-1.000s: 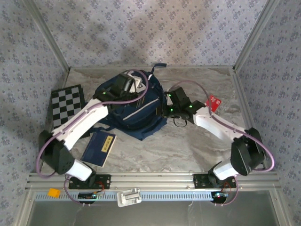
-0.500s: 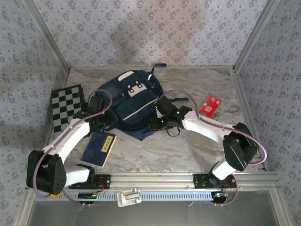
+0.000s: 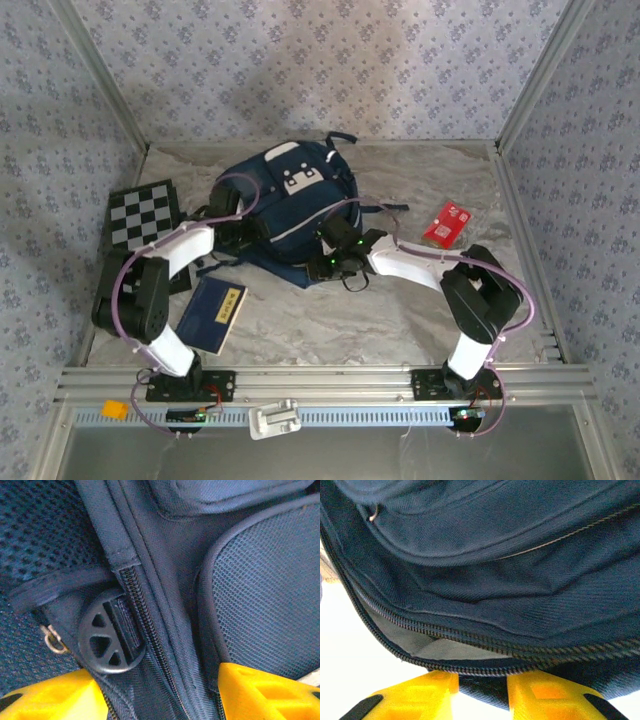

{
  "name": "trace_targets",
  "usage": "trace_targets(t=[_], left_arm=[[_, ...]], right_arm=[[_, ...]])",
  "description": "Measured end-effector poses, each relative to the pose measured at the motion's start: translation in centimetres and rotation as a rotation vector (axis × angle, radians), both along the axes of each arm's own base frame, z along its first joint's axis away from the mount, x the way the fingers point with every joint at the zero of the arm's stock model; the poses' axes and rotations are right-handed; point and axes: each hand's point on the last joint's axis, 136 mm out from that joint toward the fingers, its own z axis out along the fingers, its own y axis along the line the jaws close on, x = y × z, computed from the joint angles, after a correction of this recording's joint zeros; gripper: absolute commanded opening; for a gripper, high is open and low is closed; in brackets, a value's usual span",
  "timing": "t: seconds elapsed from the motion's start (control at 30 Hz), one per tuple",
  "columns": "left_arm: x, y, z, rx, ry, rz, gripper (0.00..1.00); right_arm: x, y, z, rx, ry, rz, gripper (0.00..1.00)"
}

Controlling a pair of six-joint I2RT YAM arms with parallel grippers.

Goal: Pack the student bag

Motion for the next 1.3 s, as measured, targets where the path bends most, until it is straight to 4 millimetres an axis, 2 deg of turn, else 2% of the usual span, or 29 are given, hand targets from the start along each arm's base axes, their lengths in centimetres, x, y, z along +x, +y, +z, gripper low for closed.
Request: trace_targets(t=[0.17,0.23,0.33,0.57,0.67,0.87,0.97,1.13,1.3], left_arm=[[3.4,-1.2,1.9,-0.002,-0.089,-0.051,0.6],[3.6,-1.2,2.6,-0.002,-0.11,-0.056,0.61],[2.8,-0.5,3.4,0.005,-0.118,-0.046,0.63],[-3.8,3.6,6.6,0.058,-0.116,0.039,0.69],[-6.4,5.9,6.8,0.091,-0.088,0.1,0.72],[-12.2,10.3,4.4,0.14,0.037,0.239,0.76],[-14.3,11.8,3.0,0.149,0.099,0.298,0.78],[-16.2,13.4,1.2,0.152,0.172,0.367,0.82],[-16.9,14.0,0.0,0.154,0.219,0.393,0.85]], right_arm=[[1.4,1.6,0.9,0.028,-0.026,0.003,0.33],[1.7,2.2,1.6,0.043,-0.039,0.007,0.36],[1.7,2.9,2.4,0.058,-0.049,0.011,0.38],[-0.2,4.2,2.9,0.086,-0.017,0.024,0.44],[-1.5,5.2,3.1,0.097,-0.002,0.039,0.47],[-3.6,6.8,3.3,0.116,0.016,0.054,0.51],[-4.2,7.6,3.1,0.13,0.024,0.054,0.52],[-4.6,8.4,1.9,0.124,0.044,0.042,0.53],[-4.6,8.8,1.9,0.136,0.043,0.025,0.53]])
